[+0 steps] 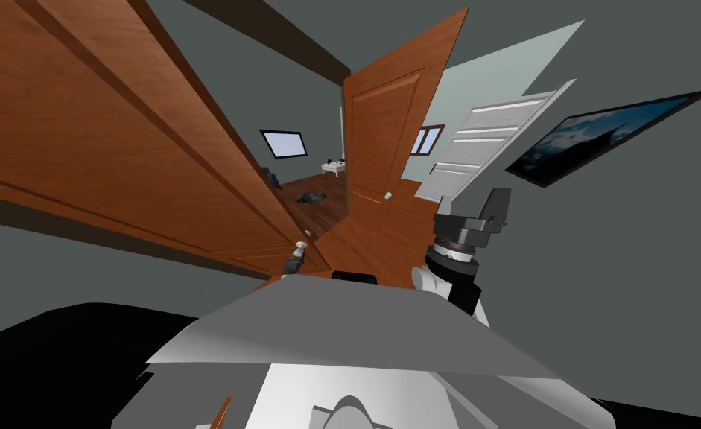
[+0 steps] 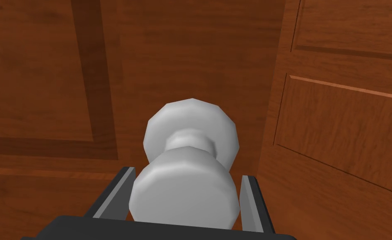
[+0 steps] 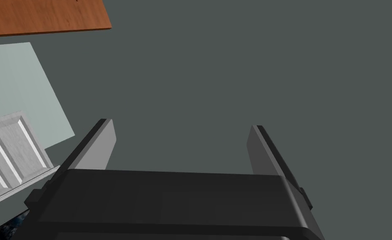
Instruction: Pull the door open
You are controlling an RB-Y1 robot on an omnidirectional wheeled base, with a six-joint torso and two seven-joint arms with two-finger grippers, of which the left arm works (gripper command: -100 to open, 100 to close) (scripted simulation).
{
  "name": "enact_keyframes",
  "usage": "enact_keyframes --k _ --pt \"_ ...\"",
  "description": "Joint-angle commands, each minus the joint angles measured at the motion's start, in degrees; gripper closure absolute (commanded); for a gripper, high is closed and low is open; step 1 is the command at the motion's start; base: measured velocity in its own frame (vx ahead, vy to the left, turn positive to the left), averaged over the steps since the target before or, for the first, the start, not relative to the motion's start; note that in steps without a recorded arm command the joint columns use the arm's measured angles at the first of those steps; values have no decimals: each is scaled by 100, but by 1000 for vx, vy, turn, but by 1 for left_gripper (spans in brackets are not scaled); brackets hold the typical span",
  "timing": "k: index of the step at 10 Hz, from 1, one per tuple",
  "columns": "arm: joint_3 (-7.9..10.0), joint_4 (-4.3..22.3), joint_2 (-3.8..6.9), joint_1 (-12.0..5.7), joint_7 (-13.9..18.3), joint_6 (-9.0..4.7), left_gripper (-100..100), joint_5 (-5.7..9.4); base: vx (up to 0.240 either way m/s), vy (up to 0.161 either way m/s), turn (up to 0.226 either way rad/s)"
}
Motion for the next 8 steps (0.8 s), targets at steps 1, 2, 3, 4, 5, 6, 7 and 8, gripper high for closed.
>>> enact_keyframes --k 1,2,3,4,5,6,7,8 --pt "0 0 0 0 0 0 100 0 -99 6 -24" --pt "-75 63 39 19 78 -90 100 -39 -159 24 -101" --pt "-106 92 64 24 116 -138 100 -55 -248 32 -169" --pt "-142 125 93 29 159 -192 100 -74 -225 59 -149" --pt "-199 178 139 37 228 -281 100 -104 -242 45 -182" --pt "-237 214 169 42 274 -340 100 -124 -235 37 -149" --pt "-274 249 199 47 319 -397 100 -143 -205 33 -106" --pt "-308 280 226 52 360 -450 100 -161 -186 29 -117"
